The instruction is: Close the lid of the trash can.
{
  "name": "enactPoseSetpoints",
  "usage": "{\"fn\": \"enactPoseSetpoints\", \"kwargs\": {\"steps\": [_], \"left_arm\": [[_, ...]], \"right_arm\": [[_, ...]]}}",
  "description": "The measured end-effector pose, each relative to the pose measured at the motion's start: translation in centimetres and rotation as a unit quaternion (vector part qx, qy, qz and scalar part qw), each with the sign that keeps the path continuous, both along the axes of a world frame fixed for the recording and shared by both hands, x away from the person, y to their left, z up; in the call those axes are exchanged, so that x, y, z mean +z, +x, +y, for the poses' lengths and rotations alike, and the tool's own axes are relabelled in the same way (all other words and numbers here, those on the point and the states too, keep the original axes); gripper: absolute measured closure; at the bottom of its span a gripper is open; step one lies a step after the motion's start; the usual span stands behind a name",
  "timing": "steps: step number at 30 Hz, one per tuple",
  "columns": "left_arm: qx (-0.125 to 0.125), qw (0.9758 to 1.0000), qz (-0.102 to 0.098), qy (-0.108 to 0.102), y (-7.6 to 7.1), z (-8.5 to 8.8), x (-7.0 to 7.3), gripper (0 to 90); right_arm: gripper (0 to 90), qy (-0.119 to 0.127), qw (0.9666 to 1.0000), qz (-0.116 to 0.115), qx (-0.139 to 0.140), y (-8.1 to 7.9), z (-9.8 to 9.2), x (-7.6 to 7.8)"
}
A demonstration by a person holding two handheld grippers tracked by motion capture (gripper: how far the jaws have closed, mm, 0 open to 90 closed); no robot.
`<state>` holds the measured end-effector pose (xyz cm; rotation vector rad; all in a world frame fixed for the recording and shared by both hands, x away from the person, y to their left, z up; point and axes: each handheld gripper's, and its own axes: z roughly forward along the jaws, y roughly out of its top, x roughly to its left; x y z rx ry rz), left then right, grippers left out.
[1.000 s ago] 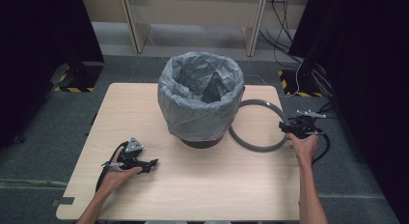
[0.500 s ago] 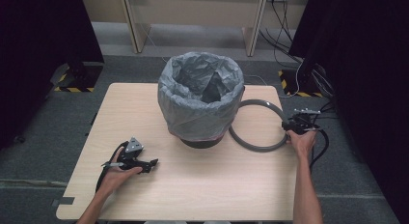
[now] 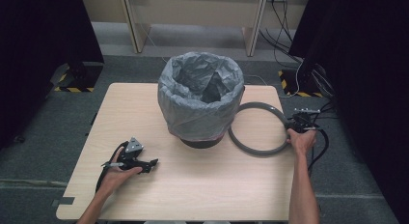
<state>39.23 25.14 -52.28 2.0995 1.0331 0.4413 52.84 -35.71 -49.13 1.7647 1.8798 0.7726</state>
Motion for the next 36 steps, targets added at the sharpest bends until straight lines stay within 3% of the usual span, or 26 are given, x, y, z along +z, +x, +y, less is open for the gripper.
{"fn": "enactPoseSetpoints", "kwargs": {"steps": [6,15,36], "left_arm": [[0.0,1.0,0.0,0.0,0.0,0.0,0.0,13.9],[0.0,1.0,0.0,0.0,0.0,0.0,0.0,13.9],[0.0,1.0,0.0,0.0,0.0,0.0,0.0,13.9]], "right_arm": [[79.1,-0.008,0.9998,-0.008,0.014,-0.8,-1.7,2.6],[79.1,0.011,0.9988,-0.047,0.007,-2.6,-4.8,7.8],[79.1,0.042,0.9931,-0.108,0.018,-3.2,-5.7,16.8]]}}
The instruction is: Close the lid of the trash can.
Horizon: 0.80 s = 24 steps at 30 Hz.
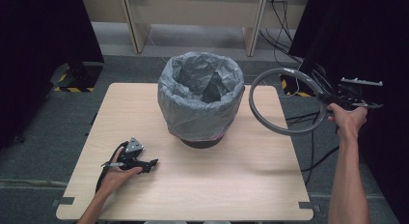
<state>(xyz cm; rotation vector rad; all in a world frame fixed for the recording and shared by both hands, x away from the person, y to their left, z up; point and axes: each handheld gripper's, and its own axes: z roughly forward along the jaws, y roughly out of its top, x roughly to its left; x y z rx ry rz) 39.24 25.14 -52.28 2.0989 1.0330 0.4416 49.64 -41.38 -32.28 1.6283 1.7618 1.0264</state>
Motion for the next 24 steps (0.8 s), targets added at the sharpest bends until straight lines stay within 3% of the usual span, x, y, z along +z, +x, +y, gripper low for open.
{"fn": "enactPoseSetpoints", "kwargs": {"steps": [1,7,10,14,17,24], "left_arm": [[0.0,1.0,0.0,0.0,0.0,0.0,0.0,13.9],[0.0,1.0,0.0,0.0,0.0,0.0,0.0,13.9],[0.0,1.0,0.0,0.0,0.0,0.0,0.0,13.9],[0.0,1.0,0.0,0.0,0.0,0.0,0.0,13.9],[0.0,1.0,0.0,0.0,0.0,0.0,0.0,13.9],[0.0,1.0,0.0,0.0,0.0,0.0,0.0,13.9]], "right_arm": [[79.1,0.005,0.9999,-0.01,0.002,0.0,0.0,1.0],[79.1,0.024,0.9991,-0.034,0.008,-0.1,0.2,3.7],[79.1,0.021,0.9984,-0.049,0.017,0.0,1.1,5.8],[79.1,0.019,0.9978,-0.057,0.027,0.3,2.1,7.0],[79.1,0.023,0.9963,-0.065,0.051,1.2,4.5,8.3],[79.0,0.035,0.9919,-0.071,0.099,3.0,9.5,9.4]]}}
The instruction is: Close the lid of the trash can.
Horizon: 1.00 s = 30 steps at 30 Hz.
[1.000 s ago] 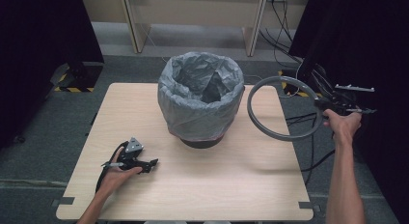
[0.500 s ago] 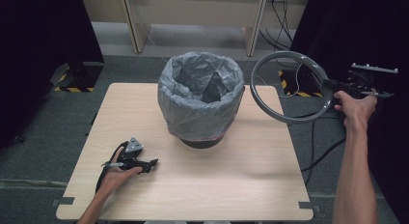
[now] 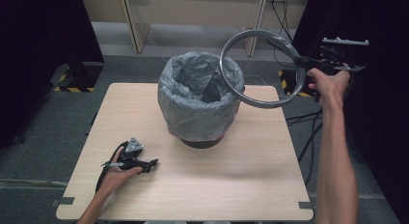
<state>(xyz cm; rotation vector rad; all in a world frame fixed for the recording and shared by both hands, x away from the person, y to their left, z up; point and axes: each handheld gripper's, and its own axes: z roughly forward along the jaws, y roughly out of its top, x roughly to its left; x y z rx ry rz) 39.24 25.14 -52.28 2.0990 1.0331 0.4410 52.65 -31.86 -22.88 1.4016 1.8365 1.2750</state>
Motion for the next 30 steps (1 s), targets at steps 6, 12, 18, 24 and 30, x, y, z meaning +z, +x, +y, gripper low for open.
{"fn": "enactPoseSetpoints", "kwargs": {"steps": [6,12,18,24,30], "left_arm": [[0.0,1.0,0.0,0.0,0.0,0.0,0.0,13.9],[0.0,1.0,0.0,0.0,0.0,0.0,0.0,13.9],[-0.001,1.0,0.001,0.0,-0.1,0.0,0.0,13.9],[-0.001,1.0,0.001,0.0,-0.1,0.0,0.0,14.0],[-0.001,1.0,0.001,0.0,-0.1,0.0,0.0,13.9]], "right_arm": [[79.1,0.003,0.9988,0.004,0.049,1.7,5.6,0.6],[79.1,-0.012,0.996,0.014,0.088,2.8,10.7,0.8],[79.0,-0.023,0.9939,0.028,0.104,3.5,13.5,0.6],[79.0,-0.035,0.992,0.044,0.113,4.0,15.4,0.3],[78.9,-0.054,0.9896,0.071,0.113,4.7,16.5,-0.8]]}}
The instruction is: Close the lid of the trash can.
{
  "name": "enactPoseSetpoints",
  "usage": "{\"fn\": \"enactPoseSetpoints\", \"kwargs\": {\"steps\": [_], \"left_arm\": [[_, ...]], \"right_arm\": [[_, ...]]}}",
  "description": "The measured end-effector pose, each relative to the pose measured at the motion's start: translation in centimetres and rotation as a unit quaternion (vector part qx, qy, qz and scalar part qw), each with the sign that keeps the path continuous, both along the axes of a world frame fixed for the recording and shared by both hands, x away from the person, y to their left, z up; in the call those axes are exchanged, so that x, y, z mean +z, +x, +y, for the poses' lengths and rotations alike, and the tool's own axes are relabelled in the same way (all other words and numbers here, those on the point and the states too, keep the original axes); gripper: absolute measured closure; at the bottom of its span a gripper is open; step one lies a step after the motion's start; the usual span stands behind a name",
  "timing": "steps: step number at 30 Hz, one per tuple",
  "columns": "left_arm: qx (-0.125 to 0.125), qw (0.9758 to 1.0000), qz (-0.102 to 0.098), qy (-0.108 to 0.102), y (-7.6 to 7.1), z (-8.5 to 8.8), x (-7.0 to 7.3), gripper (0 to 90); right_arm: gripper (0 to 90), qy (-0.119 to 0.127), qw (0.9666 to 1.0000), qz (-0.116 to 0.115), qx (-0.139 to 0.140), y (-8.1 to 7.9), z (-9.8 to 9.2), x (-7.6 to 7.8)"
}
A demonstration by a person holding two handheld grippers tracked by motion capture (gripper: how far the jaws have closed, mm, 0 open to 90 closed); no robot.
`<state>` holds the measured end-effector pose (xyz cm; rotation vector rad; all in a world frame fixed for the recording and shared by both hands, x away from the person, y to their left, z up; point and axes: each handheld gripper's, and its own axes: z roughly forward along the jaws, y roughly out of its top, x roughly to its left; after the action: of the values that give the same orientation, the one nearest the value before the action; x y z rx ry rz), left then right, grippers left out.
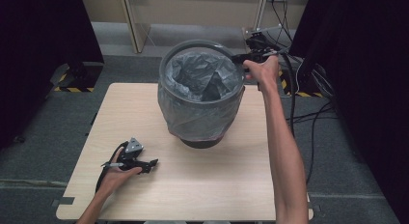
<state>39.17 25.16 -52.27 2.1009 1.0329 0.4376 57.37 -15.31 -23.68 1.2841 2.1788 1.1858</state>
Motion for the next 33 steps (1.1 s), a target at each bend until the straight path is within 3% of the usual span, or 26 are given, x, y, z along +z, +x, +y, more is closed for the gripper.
{"fn": "enactPoseSetpoints", "kwargs": {"steps": [5,29,30,33], "left_arm": [[0.0,1.0,0.0,0.0,0.0,0.0,0.0,14.0],[-0.002,1.0,0.0,0.001,-0.1,0.0,0.0,14.3],[-0.001,1.0,0.001,-0.001,-0.2,0.1,0.0,14.5],[0.006,1.0,0.002,-0.006,-0.2,0.3,0.3,15.0]], "right_arm": [[78.6,-0.042,0.999,0.012,-0.008,0.5,0.7,-0.8],[77.6,-0.051,0.9987,0.006,0.002,0.7,0.8,-1.7],[76.4,-0.049,0.9988,0.004,0.004,0.7,0.7,-1.7],[61.7,-0.037,0.9993,-0.005,-0.004,0.6,0.4,-1.7]]}}
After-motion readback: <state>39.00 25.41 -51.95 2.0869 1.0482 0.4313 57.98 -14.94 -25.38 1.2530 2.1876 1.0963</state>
